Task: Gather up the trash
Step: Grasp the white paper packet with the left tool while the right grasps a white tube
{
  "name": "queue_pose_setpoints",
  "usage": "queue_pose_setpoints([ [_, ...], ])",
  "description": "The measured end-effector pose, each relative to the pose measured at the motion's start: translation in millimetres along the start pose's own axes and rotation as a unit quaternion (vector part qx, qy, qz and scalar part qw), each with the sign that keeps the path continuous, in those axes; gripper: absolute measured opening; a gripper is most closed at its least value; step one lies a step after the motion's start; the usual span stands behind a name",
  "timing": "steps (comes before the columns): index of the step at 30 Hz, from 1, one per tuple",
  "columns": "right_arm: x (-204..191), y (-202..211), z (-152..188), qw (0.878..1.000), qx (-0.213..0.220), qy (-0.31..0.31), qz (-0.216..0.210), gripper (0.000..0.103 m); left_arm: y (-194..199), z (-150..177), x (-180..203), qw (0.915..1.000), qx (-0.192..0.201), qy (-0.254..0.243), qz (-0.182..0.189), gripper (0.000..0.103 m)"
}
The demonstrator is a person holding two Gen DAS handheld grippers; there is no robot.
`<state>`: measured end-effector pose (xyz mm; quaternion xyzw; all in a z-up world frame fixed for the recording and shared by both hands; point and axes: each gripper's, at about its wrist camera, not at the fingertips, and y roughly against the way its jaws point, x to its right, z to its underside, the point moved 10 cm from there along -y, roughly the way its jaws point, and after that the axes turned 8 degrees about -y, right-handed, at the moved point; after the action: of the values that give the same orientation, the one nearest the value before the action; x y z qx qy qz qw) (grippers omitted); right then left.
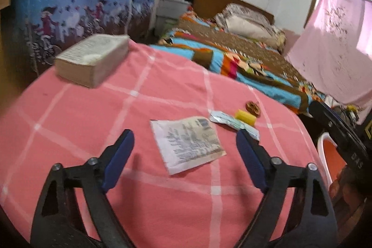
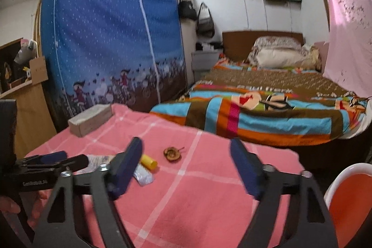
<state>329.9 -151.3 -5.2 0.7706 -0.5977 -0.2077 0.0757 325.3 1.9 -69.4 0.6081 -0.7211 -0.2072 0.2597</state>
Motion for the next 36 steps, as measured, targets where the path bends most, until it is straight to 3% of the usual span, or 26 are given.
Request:
queue_pose_setpoints([
  [2,1.2,-4.0,3.2,1.0,-0.014,-0.004,-0.003,0.059,-10.8,4.8,8.4,0.9995,-0.027,-0.012,0.004,0.082],
  [6,0.1,-13.5,9.5,0.999,-0.041,-0.004,-0.008,0.055,-18.9,7.3,15.1,0.9985,-0.047,-0.027,-0.008,0.078],
  [18,-17.8,-42.9,36.6,0.99,-0.136,0.021,-0.033,0.054,-23.2,11.1,12.2,0.9976,-0.058,-0.036,-0.015,0.068],
  [29,-15.5,-50.0,45.8,0.983,-0.172,-0.005,-0.057,0.054,-19.2,13.3,15.4,0.9975,-0.056,-0.044,0.004,0.058],
  [36,-34.0,-54.6,56.5,0.977,-0.199,0.035,-0.075,0.054,-12.1,15.6,6.9,0.9978,-0.056,-0.033,0.008,0.052],
])
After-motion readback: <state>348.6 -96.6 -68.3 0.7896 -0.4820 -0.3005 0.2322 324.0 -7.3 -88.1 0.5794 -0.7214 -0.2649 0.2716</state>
